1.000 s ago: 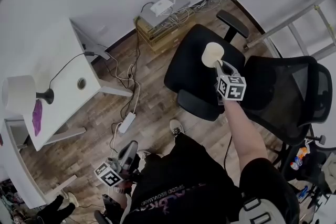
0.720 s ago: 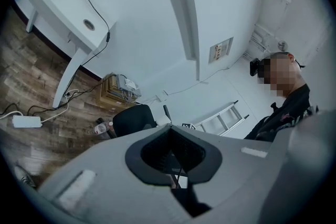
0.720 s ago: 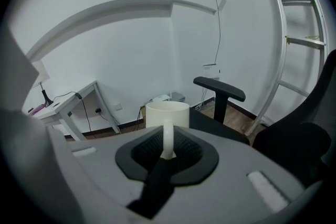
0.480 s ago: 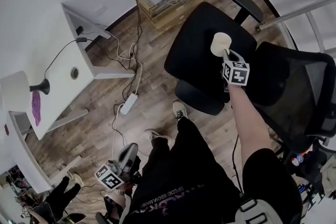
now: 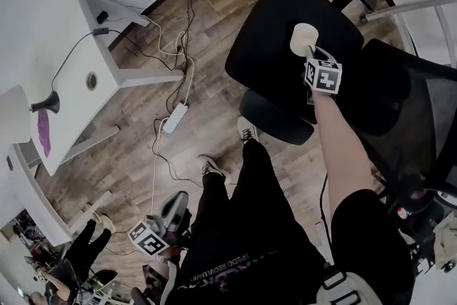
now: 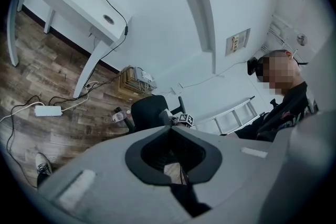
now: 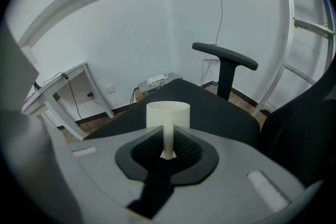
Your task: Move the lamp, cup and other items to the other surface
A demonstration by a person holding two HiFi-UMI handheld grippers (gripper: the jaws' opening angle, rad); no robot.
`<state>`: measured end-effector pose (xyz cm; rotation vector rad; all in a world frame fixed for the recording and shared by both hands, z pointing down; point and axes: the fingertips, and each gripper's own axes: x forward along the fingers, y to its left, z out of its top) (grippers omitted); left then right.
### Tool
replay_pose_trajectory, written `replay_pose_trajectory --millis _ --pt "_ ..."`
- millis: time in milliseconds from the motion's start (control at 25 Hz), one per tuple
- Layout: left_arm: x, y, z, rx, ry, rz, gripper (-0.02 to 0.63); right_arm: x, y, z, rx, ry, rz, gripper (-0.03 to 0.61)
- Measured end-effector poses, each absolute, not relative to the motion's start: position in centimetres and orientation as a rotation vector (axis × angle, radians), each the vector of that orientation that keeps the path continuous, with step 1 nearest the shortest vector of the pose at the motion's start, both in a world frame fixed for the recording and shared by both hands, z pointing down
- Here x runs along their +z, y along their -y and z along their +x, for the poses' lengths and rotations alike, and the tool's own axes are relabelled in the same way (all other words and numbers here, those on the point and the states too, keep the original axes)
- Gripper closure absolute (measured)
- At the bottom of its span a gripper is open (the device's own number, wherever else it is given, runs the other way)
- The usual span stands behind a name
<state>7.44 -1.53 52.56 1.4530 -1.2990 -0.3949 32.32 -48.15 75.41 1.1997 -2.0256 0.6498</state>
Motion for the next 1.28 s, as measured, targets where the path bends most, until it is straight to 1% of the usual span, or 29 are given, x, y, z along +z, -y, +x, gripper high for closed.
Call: replay_pose_trajectory --millis 400,720,920,1120,1280 --pt "53.5 1.0 8.3 -0.395 1.280 1.430 0.615 78.9 44.6 32.0 0.681 2.005 1.102 0.525" --pt "53.7 2.6 9.5 -0.394 1.243 1.474 0.615 81.2 42.3 34.1 0.687 1.943 1.006 0.515" --pt "53.7 2.8 9.4 -0.409 1.241 1.478 0.615 81.4 40.9 34.8 0.701 1.906 0.946 0.489" --pt "53.9 2.5 9.0 -0.442 1.246 1.480 0.615 82.6 40.0 36.0 0.682 1.881 0.929 0.495" --pt "53.2 2.4 8.4 -0.465 1.234 1.514 0.615 79.9 38.8 36.9 0.681 1.859 0.964 0.500"
